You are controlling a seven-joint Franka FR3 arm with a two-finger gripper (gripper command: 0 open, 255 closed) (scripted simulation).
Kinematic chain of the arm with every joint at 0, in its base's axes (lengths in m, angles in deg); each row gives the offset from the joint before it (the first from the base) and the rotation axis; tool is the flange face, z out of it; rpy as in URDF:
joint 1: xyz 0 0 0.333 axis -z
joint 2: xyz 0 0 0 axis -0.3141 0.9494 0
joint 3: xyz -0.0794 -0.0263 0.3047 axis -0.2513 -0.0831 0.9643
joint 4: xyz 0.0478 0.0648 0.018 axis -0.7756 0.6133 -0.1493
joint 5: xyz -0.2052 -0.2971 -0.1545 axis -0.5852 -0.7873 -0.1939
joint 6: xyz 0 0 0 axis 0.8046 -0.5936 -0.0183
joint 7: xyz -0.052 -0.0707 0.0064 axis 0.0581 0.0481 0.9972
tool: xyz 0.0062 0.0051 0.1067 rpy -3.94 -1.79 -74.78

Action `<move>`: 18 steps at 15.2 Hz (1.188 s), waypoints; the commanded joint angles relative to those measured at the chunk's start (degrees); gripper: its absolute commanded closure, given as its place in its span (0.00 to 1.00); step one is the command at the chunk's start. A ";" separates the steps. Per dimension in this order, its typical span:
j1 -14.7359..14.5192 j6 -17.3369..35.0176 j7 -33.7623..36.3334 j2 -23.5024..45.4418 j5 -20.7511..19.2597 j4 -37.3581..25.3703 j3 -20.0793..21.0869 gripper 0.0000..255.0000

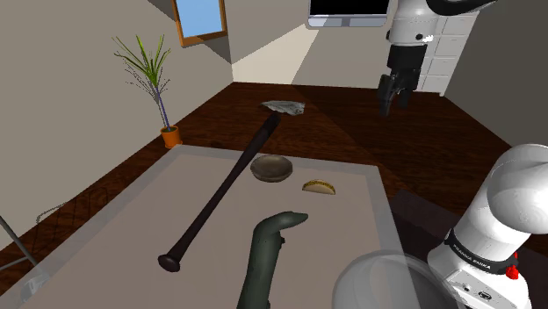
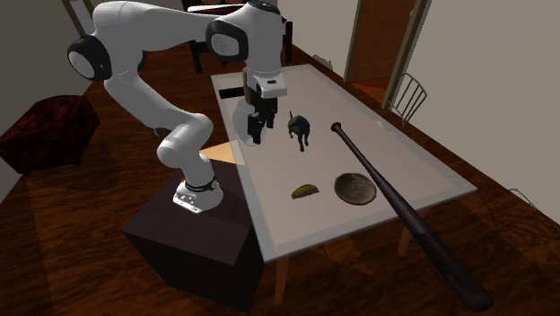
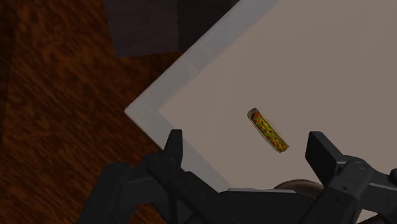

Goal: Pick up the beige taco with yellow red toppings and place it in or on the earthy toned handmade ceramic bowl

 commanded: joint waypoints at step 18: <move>-7.95 31.89 -18.55 29.13 -2.67 5.45 -0.27 0.00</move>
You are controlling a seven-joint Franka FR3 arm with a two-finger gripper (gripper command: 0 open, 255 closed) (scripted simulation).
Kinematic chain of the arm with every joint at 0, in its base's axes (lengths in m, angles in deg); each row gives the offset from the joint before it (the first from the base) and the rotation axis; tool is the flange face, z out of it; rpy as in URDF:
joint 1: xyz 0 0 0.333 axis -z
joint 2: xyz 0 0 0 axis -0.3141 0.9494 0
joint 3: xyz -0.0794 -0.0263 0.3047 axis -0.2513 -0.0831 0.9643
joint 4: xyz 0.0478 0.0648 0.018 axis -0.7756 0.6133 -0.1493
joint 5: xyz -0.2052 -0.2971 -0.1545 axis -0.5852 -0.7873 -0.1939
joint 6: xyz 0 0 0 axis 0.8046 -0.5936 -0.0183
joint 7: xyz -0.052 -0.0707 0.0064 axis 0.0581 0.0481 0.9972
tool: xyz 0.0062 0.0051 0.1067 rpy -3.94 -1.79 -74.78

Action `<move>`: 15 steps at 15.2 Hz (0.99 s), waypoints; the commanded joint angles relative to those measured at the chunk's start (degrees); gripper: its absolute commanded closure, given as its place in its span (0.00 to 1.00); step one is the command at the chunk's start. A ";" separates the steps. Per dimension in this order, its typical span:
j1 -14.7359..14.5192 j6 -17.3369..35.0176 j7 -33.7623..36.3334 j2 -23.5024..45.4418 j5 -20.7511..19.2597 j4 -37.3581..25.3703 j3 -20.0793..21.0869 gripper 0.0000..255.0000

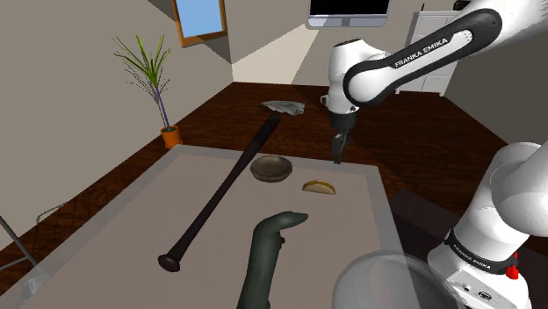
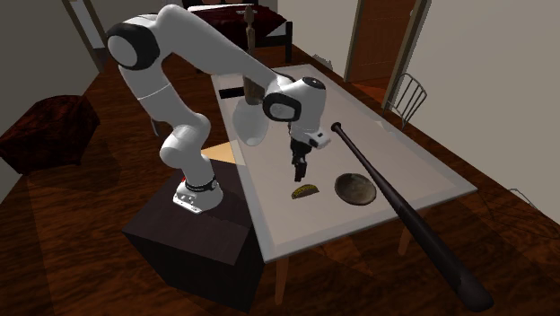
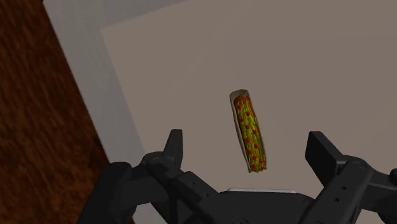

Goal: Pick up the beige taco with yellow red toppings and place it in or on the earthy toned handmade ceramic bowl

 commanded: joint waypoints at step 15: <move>-2.97 19.43 -7.57 23.31 -2.70 -2.66 1.85 0.00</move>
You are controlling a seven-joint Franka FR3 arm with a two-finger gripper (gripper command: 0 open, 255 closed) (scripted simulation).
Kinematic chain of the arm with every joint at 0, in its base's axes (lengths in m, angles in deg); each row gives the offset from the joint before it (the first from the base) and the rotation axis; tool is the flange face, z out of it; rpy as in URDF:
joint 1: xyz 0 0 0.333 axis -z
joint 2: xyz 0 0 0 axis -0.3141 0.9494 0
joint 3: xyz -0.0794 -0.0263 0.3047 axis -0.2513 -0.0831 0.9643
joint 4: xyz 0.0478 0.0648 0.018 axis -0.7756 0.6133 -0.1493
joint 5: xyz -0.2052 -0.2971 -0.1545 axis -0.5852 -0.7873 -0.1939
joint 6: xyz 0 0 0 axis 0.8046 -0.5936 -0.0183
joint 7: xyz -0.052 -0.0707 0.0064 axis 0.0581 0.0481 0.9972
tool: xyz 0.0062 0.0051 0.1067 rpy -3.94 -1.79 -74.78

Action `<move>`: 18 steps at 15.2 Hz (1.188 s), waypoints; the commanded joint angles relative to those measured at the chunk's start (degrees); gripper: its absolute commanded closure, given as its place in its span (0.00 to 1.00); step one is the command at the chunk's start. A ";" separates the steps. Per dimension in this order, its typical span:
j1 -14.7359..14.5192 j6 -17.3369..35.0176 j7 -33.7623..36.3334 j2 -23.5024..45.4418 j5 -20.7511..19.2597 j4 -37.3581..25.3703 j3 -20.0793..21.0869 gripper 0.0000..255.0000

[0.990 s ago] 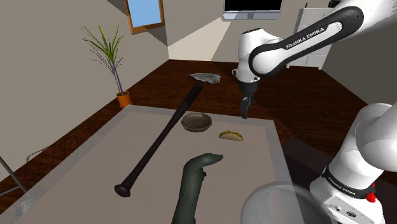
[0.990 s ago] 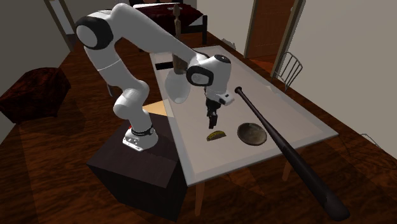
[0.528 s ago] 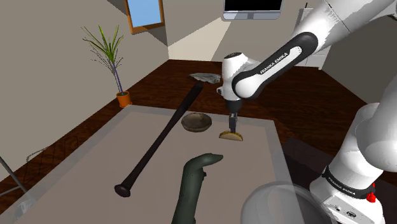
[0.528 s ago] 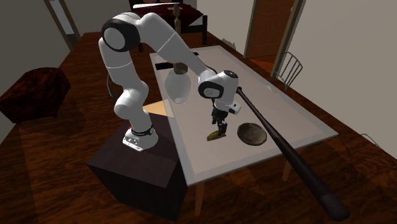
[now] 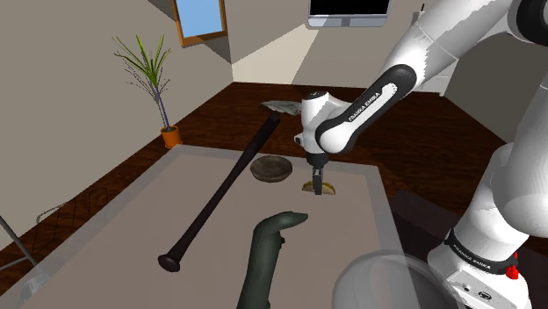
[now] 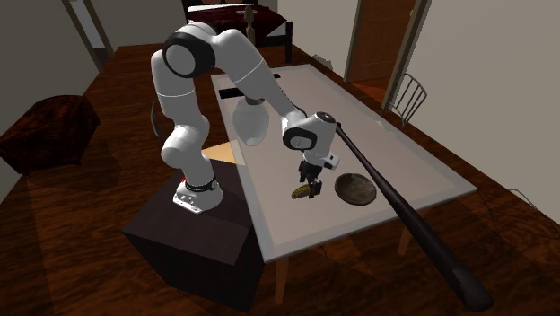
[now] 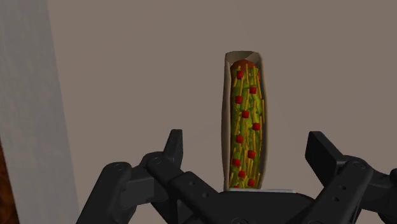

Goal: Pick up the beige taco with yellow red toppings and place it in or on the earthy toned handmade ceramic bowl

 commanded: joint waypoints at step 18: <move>0.06 2.22 0.18 1.68 -0.30 0.51 -0.10 1.00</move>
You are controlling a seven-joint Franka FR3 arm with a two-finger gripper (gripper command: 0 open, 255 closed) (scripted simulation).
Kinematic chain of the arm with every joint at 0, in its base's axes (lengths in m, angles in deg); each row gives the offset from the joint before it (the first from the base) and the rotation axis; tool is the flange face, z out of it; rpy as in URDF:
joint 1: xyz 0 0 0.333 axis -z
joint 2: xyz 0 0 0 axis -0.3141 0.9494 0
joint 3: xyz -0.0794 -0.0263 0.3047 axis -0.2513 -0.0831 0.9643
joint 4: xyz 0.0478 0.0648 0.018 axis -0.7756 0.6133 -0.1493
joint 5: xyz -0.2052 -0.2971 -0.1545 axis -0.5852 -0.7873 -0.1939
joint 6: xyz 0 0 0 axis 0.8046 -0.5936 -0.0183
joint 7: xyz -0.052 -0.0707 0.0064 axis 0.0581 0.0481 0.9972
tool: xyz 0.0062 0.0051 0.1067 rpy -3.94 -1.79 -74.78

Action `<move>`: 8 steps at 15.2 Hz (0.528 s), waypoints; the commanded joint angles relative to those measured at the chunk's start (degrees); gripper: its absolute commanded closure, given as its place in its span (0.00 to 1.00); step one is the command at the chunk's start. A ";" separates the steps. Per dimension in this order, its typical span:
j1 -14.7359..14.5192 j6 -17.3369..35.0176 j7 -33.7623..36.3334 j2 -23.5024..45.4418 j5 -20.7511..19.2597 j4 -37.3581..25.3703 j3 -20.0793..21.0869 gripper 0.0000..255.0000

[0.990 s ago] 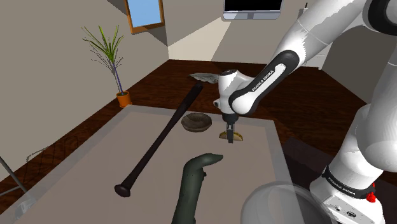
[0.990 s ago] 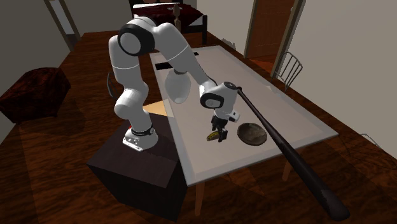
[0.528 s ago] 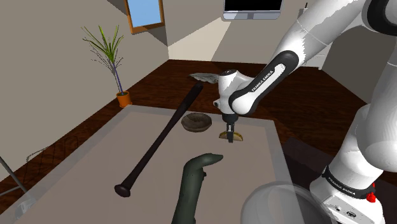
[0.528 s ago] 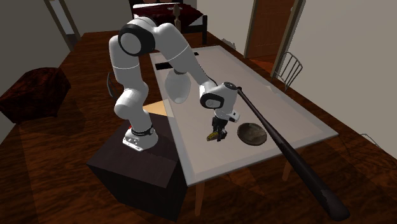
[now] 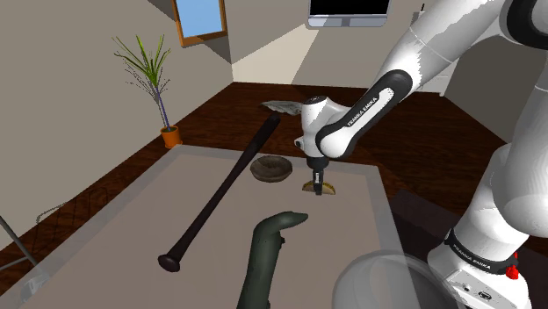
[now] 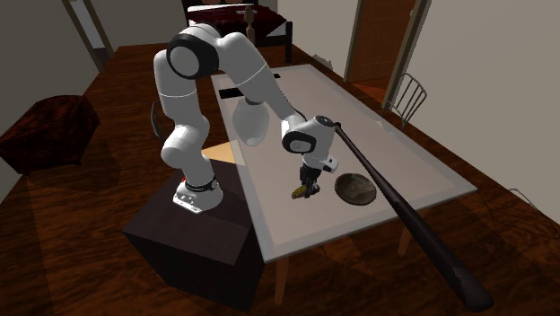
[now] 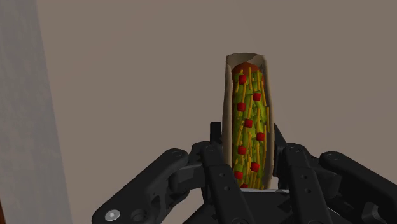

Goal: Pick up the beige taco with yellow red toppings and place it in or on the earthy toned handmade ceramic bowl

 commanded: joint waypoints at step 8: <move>-0.02 -5.58 -0.72 -4.81 0.71 -0.78 0.13 1.00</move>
